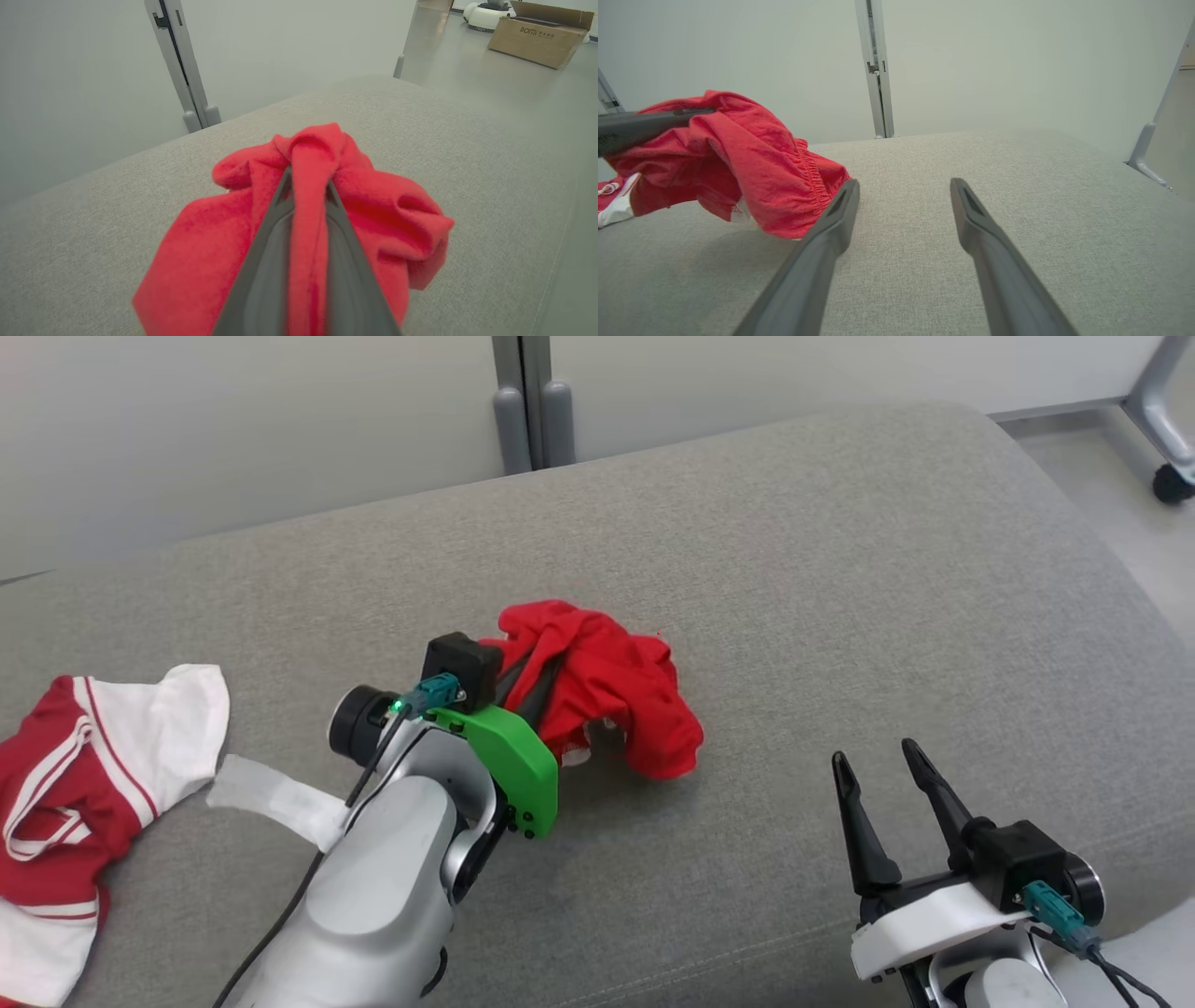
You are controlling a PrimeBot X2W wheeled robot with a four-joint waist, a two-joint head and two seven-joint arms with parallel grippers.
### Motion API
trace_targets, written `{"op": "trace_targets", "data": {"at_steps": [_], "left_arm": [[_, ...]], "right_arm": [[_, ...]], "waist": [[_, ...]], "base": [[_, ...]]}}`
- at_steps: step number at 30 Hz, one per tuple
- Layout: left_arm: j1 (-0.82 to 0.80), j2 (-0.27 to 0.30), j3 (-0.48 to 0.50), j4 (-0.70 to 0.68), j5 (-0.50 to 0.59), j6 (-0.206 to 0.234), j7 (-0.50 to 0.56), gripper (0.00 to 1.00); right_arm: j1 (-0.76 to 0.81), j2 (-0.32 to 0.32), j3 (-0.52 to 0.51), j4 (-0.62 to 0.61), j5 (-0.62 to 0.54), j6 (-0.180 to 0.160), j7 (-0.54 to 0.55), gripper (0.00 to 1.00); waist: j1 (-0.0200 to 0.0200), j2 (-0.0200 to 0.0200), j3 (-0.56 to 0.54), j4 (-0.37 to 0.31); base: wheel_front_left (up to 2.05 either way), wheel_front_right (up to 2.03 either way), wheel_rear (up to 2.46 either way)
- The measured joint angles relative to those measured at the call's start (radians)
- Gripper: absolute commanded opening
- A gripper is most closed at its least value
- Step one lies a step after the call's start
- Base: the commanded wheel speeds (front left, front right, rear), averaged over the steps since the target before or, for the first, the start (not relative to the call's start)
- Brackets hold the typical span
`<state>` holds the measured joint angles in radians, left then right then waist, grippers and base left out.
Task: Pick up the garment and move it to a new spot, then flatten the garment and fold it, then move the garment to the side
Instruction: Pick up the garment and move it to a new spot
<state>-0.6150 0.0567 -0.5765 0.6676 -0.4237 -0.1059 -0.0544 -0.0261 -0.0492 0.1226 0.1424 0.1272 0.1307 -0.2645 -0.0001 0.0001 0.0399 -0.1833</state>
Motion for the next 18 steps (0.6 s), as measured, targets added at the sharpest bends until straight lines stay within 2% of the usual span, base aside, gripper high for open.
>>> {"op": "trace_targets", "data": {"at_steps": [9, 11, 12, 18], "left_arm": [[-0.002, -0.005, -0.074, 0.178, -0.016, -0.013, -0.019, 0.00], [-0.011, -0.005, -0.088, 0.215, -0.014, -0.014, -0.020, 0.53], [-0.018, -0.006, -0.093, 0.232, -0.014, -0.014, -0.025, 1.00], [-0.096, -0.006, -0.127, 0.332, 0.013, -0.001, -0.045, 1.00]], "right_arm": [[-0.005, 0.000, -0.005, -0.001, 0.005, 0.000, 0.000, 1.00], [-0.005, 0.000, -0.006, 0.001, 0.009, 0.000, 0.000, 1.00], [-0.004, 0.000, -0.005, 0.002, 0.010, 0.000, 0.000, 1.00], [-0.005, 0.000, 0.007, 0.005, 0.010, 0.000, 0.000, 1.00]], "waist": [[0.0000, 0.0000, 0.029, -0.040], [0.0000, 0.0000, 0.025, -0.036], [0.0000, 0.0000, 0.023, -0.033], [0.0000, 0.0000, 0.010, -0.022]], "base": [[0.00, 0.00, 0.00], [0.00, 0.00, 0.00], [0.00, 0.00, 0.00], [0.00, 0.00, 0.00]]}}
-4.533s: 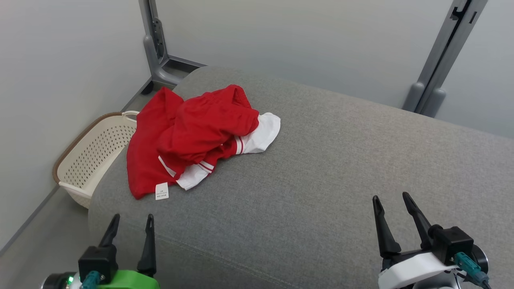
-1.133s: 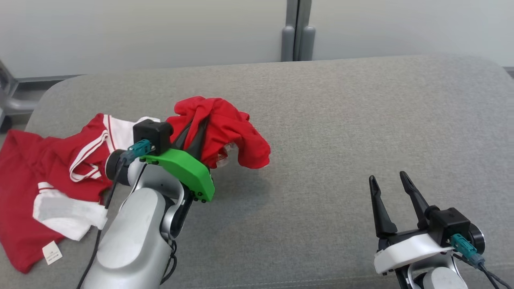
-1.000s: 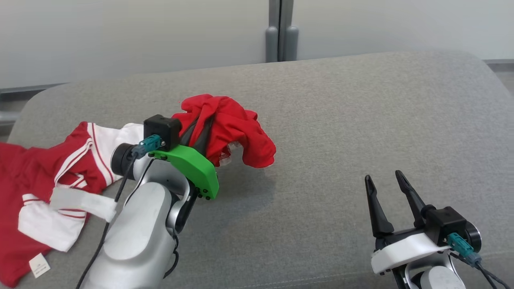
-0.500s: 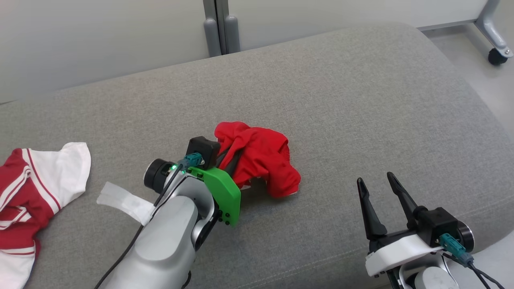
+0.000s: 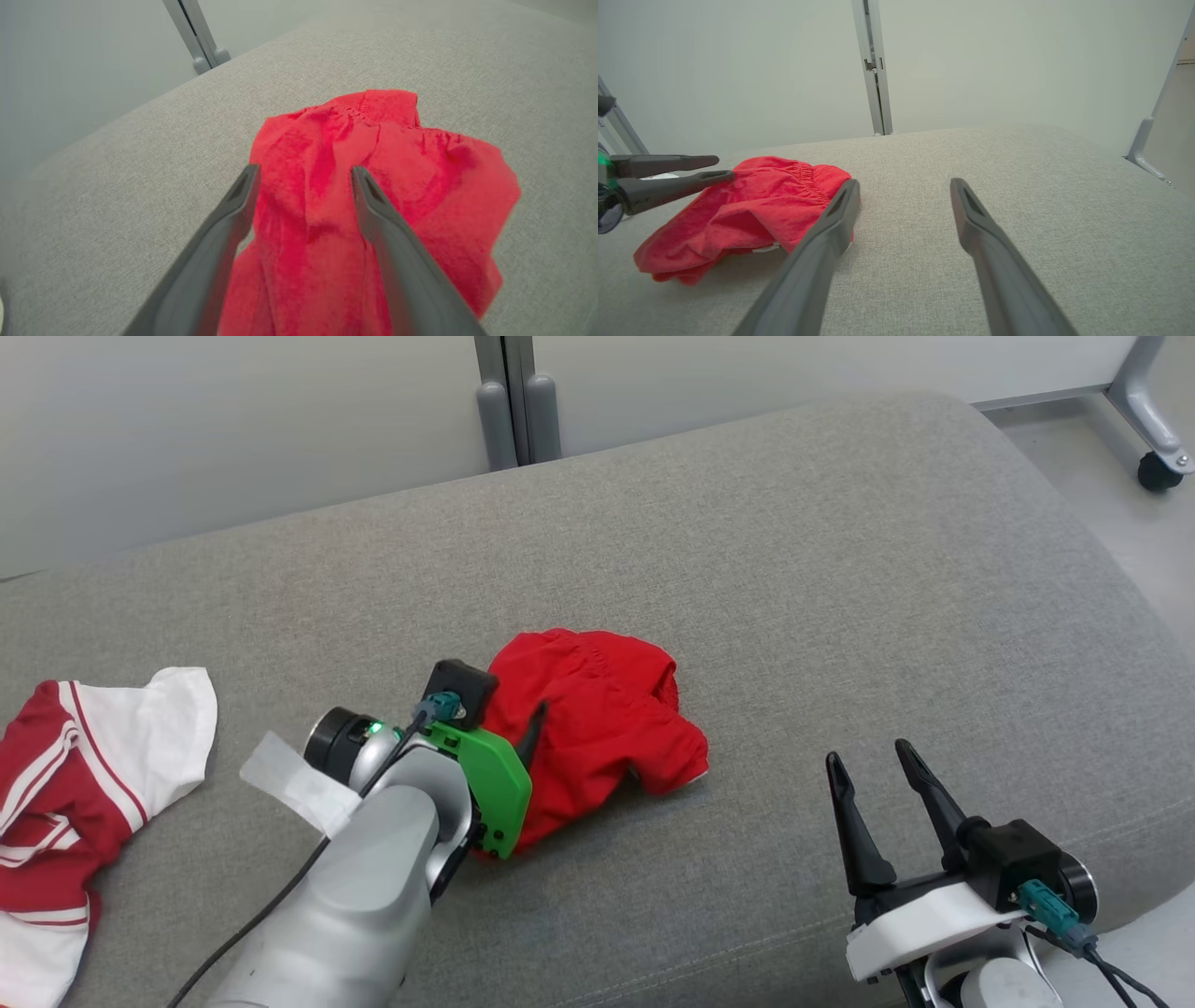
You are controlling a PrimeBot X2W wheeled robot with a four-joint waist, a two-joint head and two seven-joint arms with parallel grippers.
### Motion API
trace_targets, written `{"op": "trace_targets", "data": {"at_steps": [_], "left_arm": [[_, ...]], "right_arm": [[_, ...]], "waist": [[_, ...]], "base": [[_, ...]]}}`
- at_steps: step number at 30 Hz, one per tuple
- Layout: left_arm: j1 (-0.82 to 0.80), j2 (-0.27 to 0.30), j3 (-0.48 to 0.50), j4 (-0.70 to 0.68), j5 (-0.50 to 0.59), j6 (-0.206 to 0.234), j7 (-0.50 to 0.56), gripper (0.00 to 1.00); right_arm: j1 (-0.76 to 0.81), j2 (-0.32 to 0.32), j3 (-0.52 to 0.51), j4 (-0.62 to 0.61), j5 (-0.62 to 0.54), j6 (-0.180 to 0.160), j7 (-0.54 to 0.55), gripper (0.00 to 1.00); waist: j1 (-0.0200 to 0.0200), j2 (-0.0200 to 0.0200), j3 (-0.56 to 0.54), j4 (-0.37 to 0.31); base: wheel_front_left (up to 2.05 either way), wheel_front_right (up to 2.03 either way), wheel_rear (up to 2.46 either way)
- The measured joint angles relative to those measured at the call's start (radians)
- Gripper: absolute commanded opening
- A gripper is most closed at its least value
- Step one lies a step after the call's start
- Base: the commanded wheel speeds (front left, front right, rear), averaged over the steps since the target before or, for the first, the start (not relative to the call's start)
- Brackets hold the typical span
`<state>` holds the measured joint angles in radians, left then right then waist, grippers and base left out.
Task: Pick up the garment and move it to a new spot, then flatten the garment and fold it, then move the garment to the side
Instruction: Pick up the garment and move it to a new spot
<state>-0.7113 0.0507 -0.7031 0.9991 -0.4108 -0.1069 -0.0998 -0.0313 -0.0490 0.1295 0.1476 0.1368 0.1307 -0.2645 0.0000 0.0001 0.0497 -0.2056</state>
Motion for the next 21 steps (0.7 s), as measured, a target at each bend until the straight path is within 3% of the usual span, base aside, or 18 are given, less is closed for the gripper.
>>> {"op": "trace_targets", "data": {"at_steps": [9, 15, 21], "left_arm": [[-0.053, 0.000, -0.014, 0.021, -0.038, 0.001, -0.056, 1.00], [0.001, -0.001, -0.067, -0.077, -0.110, 0.004, -0.104, 1.00], [0.095, -0.001, -0.125, -0.221, -0.156, 0.060, -0.140, 1.00]], "right_arm": [[-0.011, 0.000, 0.001, 0.003, 0.000, 0.000, 0.000, 1.00], [-0.052, -0.001, -0.009, 0.048, -0.030, 0.000, 0.001, 1.00], [-0.142, -0.042, 0.090, 0.156, -0.071, 0.000, 0.055, 1.00]], "waist": [[0.0000, 0.0000, 0.008, 0.019], [0.0000, 0.0000, 0.008, 0.074], [0.0000, 0.0000, 0.010, 0.176]], "base": [[0.00, 0.00, 0.00], [0.00, 0.00, 0.00], [0.00, 0.00, 0.00]]}}
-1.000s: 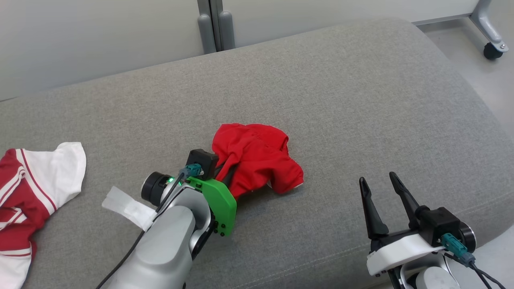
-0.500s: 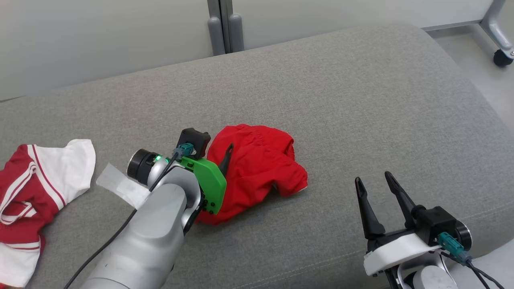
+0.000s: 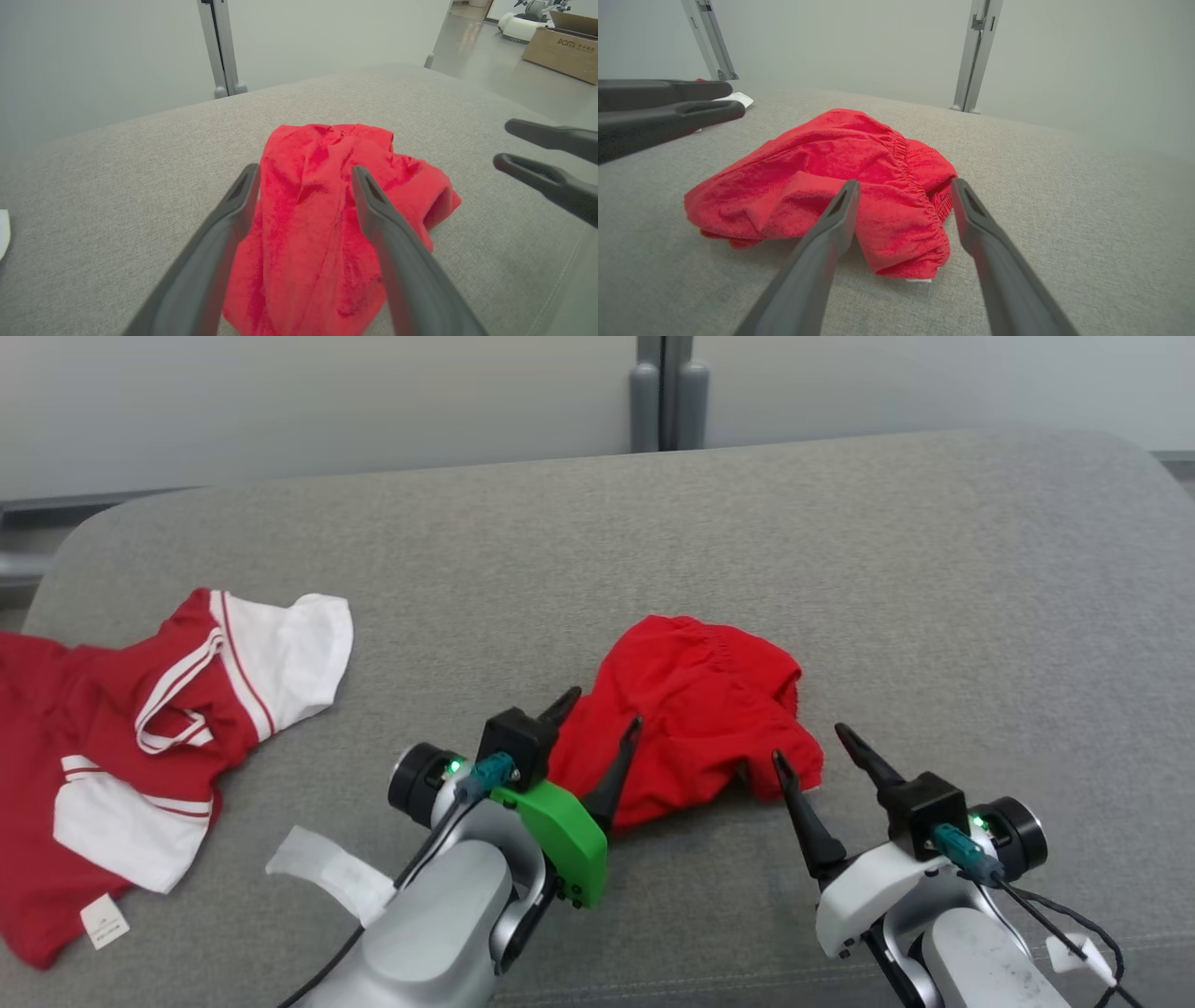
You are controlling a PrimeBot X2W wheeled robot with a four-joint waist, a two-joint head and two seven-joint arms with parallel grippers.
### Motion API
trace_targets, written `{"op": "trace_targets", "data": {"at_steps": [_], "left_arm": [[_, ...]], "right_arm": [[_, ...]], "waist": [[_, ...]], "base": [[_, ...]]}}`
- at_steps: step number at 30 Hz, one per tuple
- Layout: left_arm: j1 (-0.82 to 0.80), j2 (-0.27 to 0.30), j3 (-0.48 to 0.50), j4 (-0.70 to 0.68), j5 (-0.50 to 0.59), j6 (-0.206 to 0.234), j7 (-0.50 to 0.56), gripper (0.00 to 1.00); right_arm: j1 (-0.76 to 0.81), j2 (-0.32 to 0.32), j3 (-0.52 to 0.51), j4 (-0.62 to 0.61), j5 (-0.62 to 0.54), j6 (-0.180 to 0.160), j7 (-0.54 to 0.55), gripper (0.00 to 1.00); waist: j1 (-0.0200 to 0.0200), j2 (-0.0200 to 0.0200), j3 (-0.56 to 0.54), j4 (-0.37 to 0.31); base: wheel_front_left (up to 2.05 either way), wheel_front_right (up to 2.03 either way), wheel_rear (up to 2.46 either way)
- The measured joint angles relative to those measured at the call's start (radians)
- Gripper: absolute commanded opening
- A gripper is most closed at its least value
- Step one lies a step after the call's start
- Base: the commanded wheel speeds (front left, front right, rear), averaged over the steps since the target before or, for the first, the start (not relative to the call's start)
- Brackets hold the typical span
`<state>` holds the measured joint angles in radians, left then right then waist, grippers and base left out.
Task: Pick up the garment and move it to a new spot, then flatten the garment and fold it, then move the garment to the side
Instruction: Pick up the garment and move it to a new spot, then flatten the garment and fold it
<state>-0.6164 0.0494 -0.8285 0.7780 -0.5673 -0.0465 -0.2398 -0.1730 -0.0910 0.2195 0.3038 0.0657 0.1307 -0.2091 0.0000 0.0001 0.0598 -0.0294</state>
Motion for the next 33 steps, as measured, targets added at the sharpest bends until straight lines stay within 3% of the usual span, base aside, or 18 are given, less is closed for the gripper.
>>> {"op": "trace_targets", "data": {"at_steps": [7, 13, 14, 15, 16, 23, 33], "left_arm": [[0.096, 0.003, -0.018, -0.135, 0.005, 0.049, -0.014, 1.00], [0.168, 0.043, -0.002, -0.254, -0.005, 0.089, -0.017, 1.00], [0.177, 0.051, 0.002, -0.270, -0.007, 0.097, -0.017, 1.00], [0.187, 0.060, 0.006, -0.285, -0.011, 0.103, -0.016, 1.00], [0.208, 0.077, 0.015, -0.313, -0.015, 0.118, -0.016, 1.00], [0.272, 0.126, 0.049, -0.388, -0.042, 0.160, -0.017, 1.00], [0.300, 0.148, 0.074, -0.462, -0.057, 0.192, -0.017, 1.00]], "right_arm": [[-0.060, -0.066, 0.096, 0.130, 0.012, 0.001, 0.029, 1.00], [-0.118, -0.088, 0.121, 0.235, 0.014, 0.001, 0.023, 1.00], [-0.128, -0.088, 0.123, 0.251, 0.026, 0.001, 0.022, 0.79], [-0.138, -0.089, 0.125, 0.266, 0.034, 0.001, 0.019, 0.43], [-0.156, -0.097, 0.128, 0.287, 0.044, 0.001, 0.017, 0.00], [-0.242, -0.113, 0.219, 0.267, 0.107, 0.001, 0.021, 0.00], [-0.442, -0.166, 0.321, 0.095, 0.209, 0.001, 0.128, 0.00]], "waist": [[0.0000, 0.0000, 0.003, 0.109], [0.0000, -0.0001, 0.003, 0.191], [0.0000, 0.0000, 0.002, 0.202], [0.0000, 0.0000, 0.002, 0.213], [0.0000, 0.0000, 0.002, 0.234], [0.0000, 0.0000, -0.009, 0.267], [0.0000, 0.0000, -0.021, 0.256]], "base": [[0.00, 0.00, 0.00], [0.00, 0.00, 0.00], [0.00, 0.00, 0.00], [0.00, 0.00, 0.00], [0.00, 0.00, 0.00], [0.00, 0.00, 0.00], [0.00, 0.00, 0.00]]}}
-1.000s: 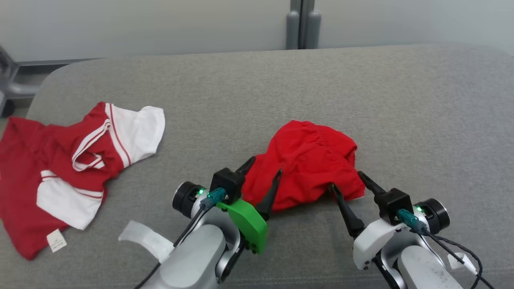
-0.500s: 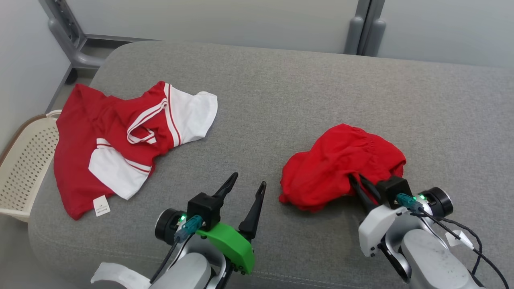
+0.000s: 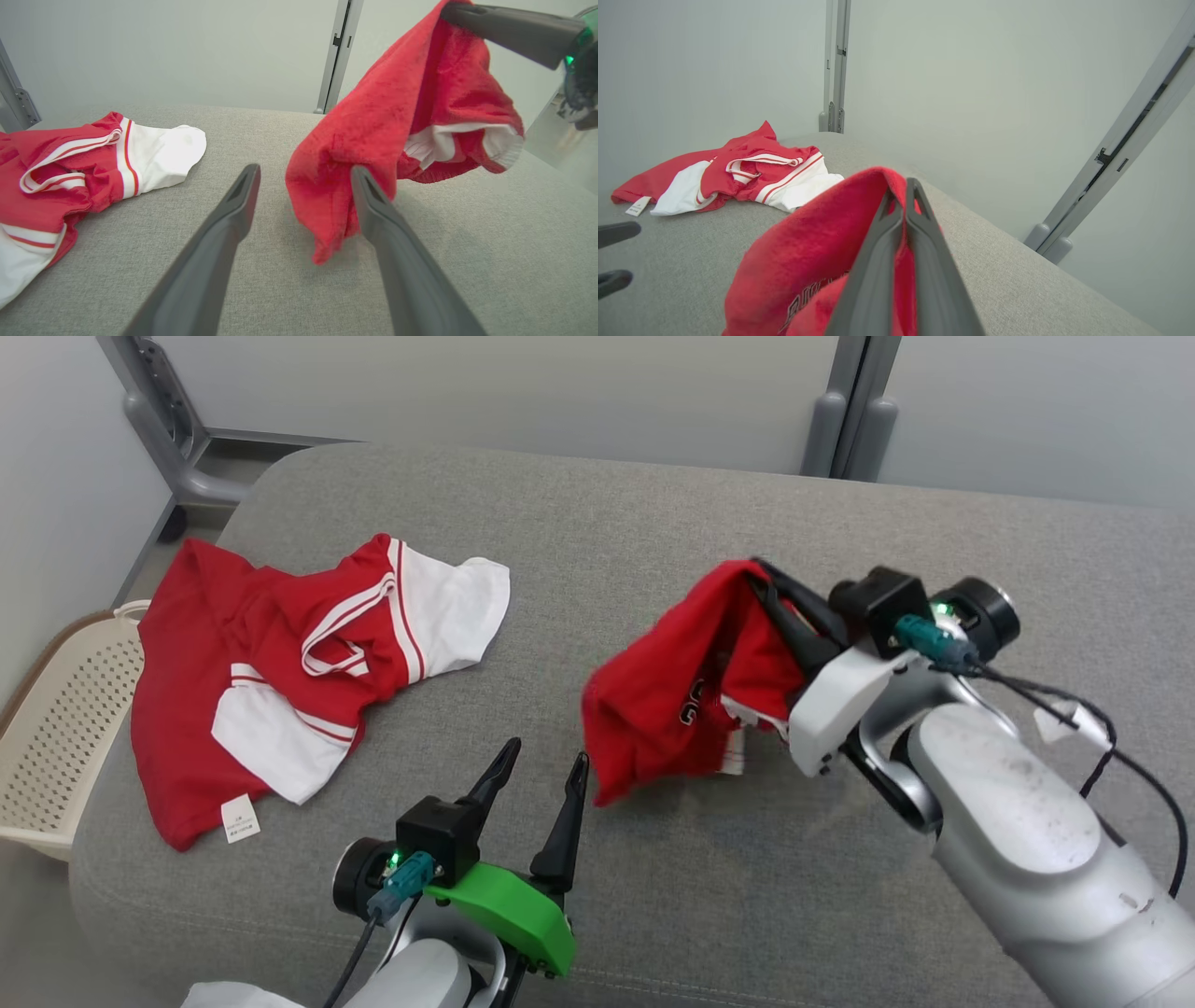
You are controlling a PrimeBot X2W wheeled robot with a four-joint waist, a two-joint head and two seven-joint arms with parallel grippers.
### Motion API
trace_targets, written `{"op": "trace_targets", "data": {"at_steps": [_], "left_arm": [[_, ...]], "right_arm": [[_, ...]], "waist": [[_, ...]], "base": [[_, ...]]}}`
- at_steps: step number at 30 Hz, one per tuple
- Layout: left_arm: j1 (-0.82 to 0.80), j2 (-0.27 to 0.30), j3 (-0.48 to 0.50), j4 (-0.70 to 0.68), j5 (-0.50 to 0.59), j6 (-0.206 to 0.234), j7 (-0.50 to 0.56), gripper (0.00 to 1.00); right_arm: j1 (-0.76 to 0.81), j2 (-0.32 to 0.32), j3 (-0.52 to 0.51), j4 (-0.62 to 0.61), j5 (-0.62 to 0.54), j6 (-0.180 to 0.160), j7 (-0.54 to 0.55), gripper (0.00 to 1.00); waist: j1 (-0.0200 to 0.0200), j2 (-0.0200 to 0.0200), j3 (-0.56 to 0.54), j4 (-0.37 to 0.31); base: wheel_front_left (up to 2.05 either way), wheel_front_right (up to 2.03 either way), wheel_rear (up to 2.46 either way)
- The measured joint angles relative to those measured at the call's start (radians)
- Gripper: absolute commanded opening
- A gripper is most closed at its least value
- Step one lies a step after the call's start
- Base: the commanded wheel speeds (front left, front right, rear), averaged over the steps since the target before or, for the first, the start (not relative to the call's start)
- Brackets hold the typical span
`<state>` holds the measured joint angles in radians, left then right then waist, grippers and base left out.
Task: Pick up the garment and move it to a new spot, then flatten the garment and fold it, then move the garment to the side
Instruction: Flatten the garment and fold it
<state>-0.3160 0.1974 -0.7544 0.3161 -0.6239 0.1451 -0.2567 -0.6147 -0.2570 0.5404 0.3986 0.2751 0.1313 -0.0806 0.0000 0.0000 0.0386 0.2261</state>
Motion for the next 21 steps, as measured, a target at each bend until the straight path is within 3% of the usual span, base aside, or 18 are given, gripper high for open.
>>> {"op": "trace_targets", "data": {"at_steps": [4, 8, 21], "left_arm": [[0.001, -0.002, -0.005, -0.017, 0.000, 0.001, 0.000, 1.00], [-0.004, -0.019, -0.027, -0.025, 0.007, -0.005, 0.002, 1.00], [-0.059, -0.062, -0.081, -0.035, 0.038, -0.031, 0.008, 1.00]], "right_arm": [[-0.055, -0.041, -0.017, -0.028, 0.023, 0.000, 0.074, 0.00], [-0.069, -0.104, -0.014, 0.081, 0.068, 0.000, 0.204, 0.00], [-0.174, -0.250, 0.007, 0.381, 0.128, 0.000, 0.241, 0.00]], "waist": [[0.0000, 0.0000, 0.004, 0.008], [0.0000, 0.0000, 0.016, 0.030], [0.0000, 0.0000, 0.091, 0.113]], "base": [[0.00, 0.00, 0.00], [0.00, 0.00, 0.00], [0.00, 0.00, 0.00]]}}
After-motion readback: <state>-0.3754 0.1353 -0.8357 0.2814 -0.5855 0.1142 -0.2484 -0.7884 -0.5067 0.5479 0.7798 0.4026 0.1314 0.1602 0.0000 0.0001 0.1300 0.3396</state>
